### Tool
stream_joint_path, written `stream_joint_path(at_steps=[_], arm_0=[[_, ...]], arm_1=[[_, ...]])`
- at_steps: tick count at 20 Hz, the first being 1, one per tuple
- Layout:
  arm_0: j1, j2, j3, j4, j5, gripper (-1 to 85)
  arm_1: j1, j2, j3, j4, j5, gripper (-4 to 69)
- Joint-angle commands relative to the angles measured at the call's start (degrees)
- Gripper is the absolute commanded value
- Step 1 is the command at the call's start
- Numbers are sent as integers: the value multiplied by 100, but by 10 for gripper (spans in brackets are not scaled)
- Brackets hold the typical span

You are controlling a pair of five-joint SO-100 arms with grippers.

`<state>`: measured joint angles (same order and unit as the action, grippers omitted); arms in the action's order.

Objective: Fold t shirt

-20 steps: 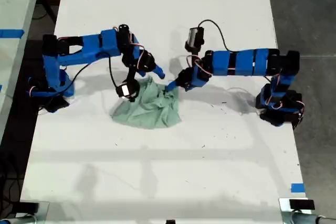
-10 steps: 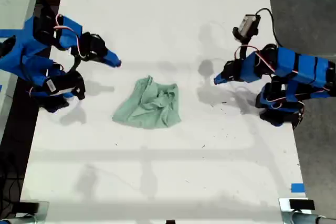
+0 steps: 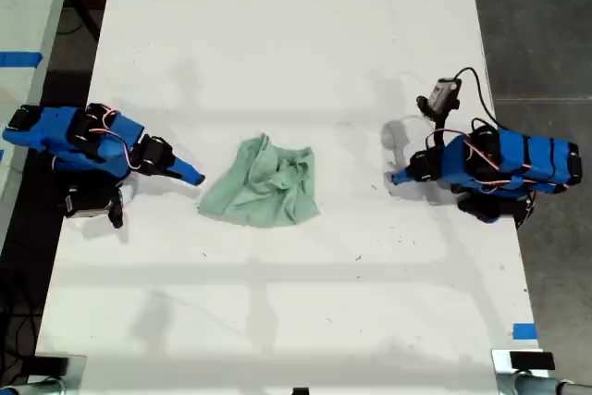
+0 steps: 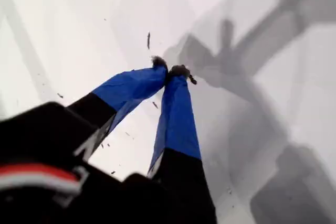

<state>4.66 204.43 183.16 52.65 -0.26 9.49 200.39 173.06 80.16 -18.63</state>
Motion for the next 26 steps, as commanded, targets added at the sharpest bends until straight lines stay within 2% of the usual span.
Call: stream_joint_path(at_steps=[1, 3, 5, 7, 8, 10, 18, 22, 24, 26], arm_0=[[-413, 220, 123, 229, -62, 0], [-686, 220, 132, 387, -281, 0], [-1775, 193, 149, 756, -677, 39], [-2312, 158, 149, 738, -571, 66], [-2232, 158, 149, 686, -316, 44], [-1863, 158, 141, 668, -272, 3], [-1828, 167, 132, 668, -272, 0], [-1749, 167, 132, 650, -193, 1], [-1731, 167, 88, 615, -193, 10], [-1960, 167, 70, 765, -211, 68]], arm_1=[[167, 79, 149, -88, 325, 22], [255, 79, 158, -53, 439, 22], [352, 79, 193, -9, 677, 22], [439, 79, 211, 18, 835, 22], [431, 79, 220, 18, 870, 22], [396, 79, 220, 18, 905, 22], [510, 79, 237, 26, 958, 22], [809, 79, 272, 62, 914, 22], [888, 79, 272, 70, 870, 65], [703, 79, 272, 70, 1072, 128]])
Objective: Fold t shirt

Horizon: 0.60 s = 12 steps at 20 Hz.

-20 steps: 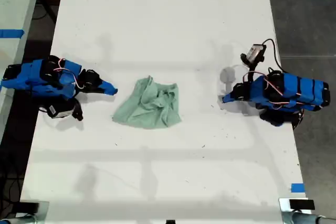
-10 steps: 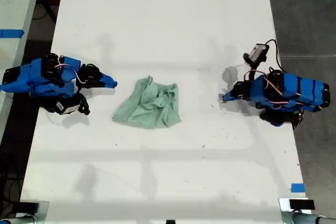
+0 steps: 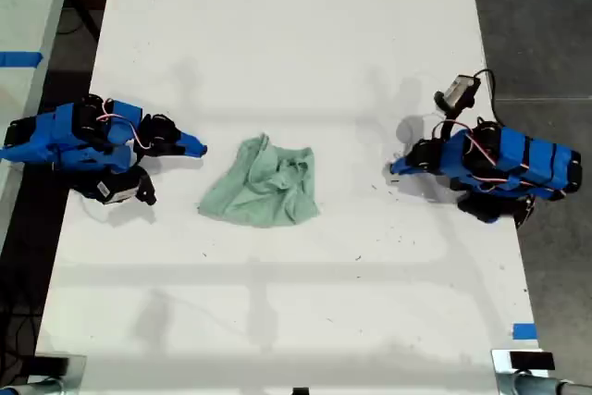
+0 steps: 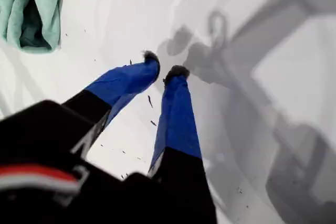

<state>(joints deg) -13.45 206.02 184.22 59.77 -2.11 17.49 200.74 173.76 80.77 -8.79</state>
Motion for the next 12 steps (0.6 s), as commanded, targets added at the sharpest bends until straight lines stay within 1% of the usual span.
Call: stream_joint_path(at_steps=[1, 2, 4, 5, 6, 7, 8, 9, 10, 12], arm_0=[[-123, 18, -35, 105, -26, 112], [-9, 18, -79, 114, -26, 142], [149, 26, -26, 105, 18, 145], [237, 26, -18, 105, -9, 145], [281, 26, -18, 105, -9, 145], [281, 26, -62, 132, -185, 145], [211, 35, -79, 149, -642, 145], [35, 35, -62, 167, -378, 145], [-88, 35, -44, 158, -343, 152], [-255, 35, -44, 158, -378, 153]], arm_1=[[-176, 44, 202, 9, 97, 164], [-255, 44, 202, 0, 26, 180], [-299, 44, 211, -26, 9, 181], [-343, 44, 211, -26, 510, 177], [-396, 44, 211, -26, 589, 178], [-448, 44, 220, -26, 396, 178], [-457, 44, 220, -26, 141, 178], [-422, 44, 220, -26, -53, 177], [-378, 44, 220, -26, -185, 177], [-378, 44, 220, -26, -185, 177]])
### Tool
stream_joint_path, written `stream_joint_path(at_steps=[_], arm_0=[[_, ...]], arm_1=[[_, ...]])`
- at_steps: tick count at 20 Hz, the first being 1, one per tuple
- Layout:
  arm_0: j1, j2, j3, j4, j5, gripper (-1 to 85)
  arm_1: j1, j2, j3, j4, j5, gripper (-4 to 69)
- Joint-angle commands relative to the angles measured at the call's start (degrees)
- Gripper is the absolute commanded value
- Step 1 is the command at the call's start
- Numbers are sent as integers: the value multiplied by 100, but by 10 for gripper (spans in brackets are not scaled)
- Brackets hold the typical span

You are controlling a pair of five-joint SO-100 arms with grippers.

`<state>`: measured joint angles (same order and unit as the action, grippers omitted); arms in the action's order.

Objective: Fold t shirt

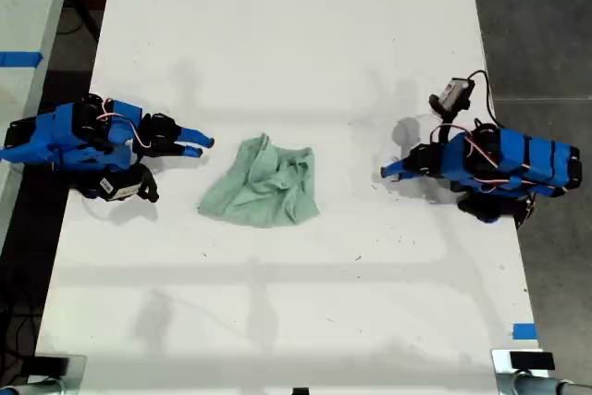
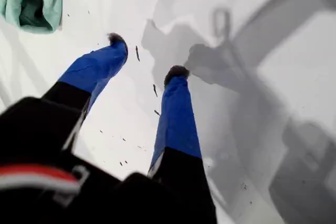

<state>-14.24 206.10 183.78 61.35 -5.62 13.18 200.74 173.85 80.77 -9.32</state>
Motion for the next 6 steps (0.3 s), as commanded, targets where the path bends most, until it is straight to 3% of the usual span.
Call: stream_joint_path(at_steps=[1, 6], arm_0=[[-220, 26, 0, 0, -26, 153], [-246, 26, 0, 0, -26, 153]], arm_1=[[53, 44, 211, -26, -132, 177], [53, 44, 211, -26, -132, 177]])
